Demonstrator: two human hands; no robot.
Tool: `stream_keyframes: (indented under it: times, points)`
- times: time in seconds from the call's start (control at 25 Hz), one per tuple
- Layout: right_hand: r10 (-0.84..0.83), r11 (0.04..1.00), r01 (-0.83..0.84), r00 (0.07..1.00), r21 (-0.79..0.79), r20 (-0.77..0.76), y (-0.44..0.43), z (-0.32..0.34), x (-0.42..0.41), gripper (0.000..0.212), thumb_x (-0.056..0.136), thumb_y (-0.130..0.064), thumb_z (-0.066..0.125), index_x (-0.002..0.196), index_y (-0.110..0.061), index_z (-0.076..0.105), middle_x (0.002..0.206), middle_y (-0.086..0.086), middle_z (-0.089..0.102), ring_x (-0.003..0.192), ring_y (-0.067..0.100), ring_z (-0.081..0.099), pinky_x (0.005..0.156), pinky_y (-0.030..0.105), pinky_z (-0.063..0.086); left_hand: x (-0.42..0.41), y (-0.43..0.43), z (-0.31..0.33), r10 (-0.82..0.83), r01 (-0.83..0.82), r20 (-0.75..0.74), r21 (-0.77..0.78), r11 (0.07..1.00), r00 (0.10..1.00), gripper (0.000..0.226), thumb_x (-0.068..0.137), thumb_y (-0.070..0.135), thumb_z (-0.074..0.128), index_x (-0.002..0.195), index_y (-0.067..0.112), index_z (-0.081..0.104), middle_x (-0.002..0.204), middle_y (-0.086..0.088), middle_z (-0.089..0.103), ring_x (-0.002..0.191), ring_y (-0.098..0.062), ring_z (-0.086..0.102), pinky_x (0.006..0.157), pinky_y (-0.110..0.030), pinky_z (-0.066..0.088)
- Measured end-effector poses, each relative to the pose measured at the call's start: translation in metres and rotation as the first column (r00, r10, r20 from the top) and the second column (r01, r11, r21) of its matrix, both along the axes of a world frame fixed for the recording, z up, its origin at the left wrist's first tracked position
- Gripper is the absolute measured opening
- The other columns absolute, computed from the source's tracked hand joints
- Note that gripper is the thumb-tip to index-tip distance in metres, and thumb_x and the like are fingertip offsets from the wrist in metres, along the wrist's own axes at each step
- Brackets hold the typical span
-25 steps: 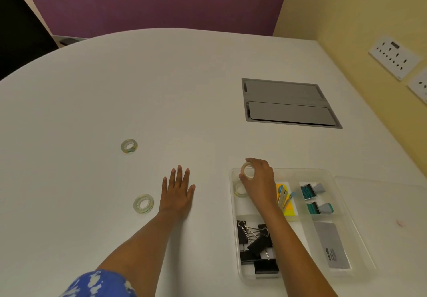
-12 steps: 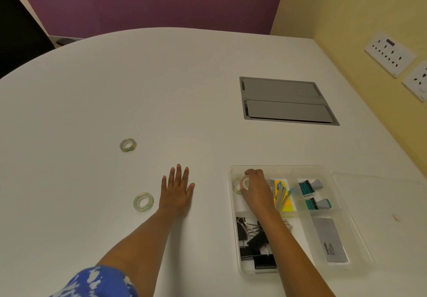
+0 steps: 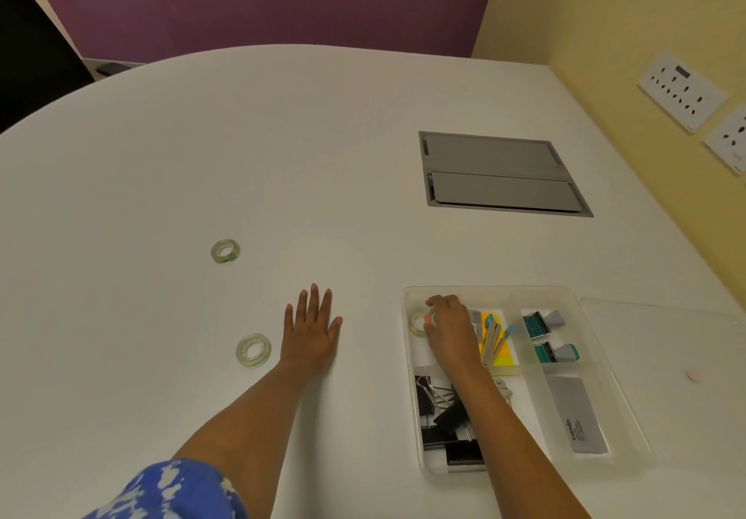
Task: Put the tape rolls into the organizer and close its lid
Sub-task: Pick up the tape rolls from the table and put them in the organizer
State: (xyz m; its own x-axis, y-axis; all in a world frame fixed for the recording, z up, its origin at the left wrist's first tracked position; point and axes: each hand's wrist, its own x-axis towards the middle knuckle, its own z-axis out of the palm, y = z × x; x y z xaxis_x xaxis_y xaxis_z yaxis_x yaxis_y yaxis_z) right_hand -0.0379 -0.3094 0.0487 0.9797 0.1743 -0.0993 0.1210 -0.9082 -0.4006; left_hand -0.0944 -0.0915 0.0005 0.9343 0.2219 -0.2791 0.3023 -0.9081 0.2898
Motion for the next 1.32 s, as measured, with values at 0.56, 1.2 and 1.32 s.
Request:
stream_keyframes:
  times: [0.56,1.2,1.32]
  points:
    - [0.112,0.976,-0.137,0.982,0.167,0.151,0.085,0.034,-0.028,0.037,0.094,-0.012,0.054,0.13,-0.012,0.05,0.134,0.007,0.049,0.124,0.021,0.044,0.092,0.028,0.047,-0.021,0.057,0.019,0.033,-0.046,0.134,0.095,0.994,0.99,0.049,0.104,0.034,0.018,0.152,0.02,0.018,0.163,-0.001,0.002,0.15,-0.015,-0.002,0.122,-0.037,-0.003]
    - [0.341,0.931,-0.319,0.934,0.176,-0.111,0.218,-0.003,-0.078,0.052,0.092,-0.04,0.055,0.137,-0.015,0.043,0.14,0.004,0.042,0.129,0.021,0.04,0.101,0.035,0.044,-0.07,0.161,0.002,0.056,-0.056,0.05,-0.009,0.998,0.997,0.052,0.104,0.033,0.02,0.153,0.019,0.011,0.163,-0.003,0.0,0.151,-0.018,0.0,0.123,-0.039,0.001]
    - [0.394,0.917,-0.379,0.908,0.122,-0.141,0.22,-0.008,-0.082,0.063,0.087,-0.048,0.059,0.139,-0.017,0.041,0.142,0.003,0.04,0.131,0.021,0.038,0.101,0.035,0.044,-0.07,0.161,-0.001,0.047,-0.047,0.046,-0.008,0.999,0.998,0.053,0.104,0.033,0.019,0.153,0.019,0.006,0.163,-0.003,-0.003,0.151,-0.019,-0.002,0.124,-0.039,0.0]
